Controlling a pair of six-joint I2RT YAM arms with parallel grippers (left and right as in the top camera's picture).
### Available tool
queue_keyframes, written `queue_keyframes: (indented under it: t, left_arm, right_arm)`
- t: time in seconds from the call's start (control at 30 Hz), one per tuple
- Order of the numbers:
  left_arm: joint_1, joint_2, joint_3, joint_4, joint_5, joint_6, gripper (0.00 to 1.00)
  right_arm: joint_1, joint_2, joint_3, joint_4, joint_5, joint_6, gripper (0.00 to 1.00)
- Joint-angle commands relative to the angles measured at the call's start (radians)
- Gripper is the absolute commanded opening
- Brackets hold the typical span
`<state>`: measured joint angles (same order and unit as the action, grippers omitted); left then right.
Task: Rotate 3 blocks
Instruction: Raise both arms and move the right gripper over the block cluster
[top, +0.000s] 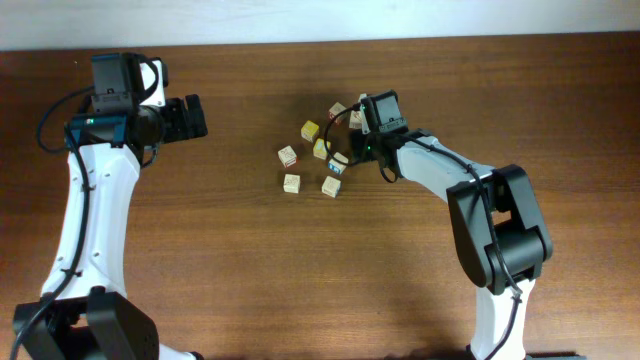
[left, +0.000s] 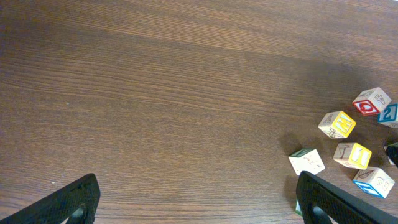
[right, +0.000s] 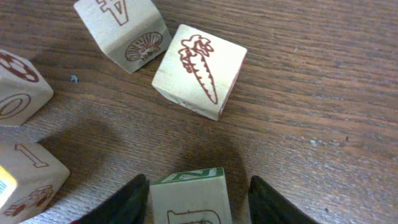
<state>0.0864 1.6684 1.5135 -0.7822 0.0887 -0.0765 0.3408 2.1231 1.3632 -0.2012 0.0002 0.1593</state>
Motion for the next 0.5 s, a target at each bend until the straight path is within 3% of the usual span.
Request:
queue_keyframes:
  t: [0.0,0.2,0.33,0.47]
  left_arm:
    - [0.002,0.007,0.021,-0.001,-0.007,-0.013,0.99]
    - [0.002,0.007,0.021,-0.001,-0.007,-0.013,0.99]
    - [0.002,0.007,0.021,-0.001,-0.007,-0.013,0.99]
    - [0.002,0.007,0.021,-0.002,-0.007,-0.013,0.99]
  right_arm:
    - [-0.002,0.006,0.015,0.017,0.012,0.007,0.35]
    - [-0.002,-0.073,0.025,-0.032,0.008,0.050,0.24]
    - [-0.002,-0.296,0.025,-0.283,-0.031,0.140,0.23]
    - [0.007,-0.448,0.024,-0.668,-0.079,0.243,0.23]
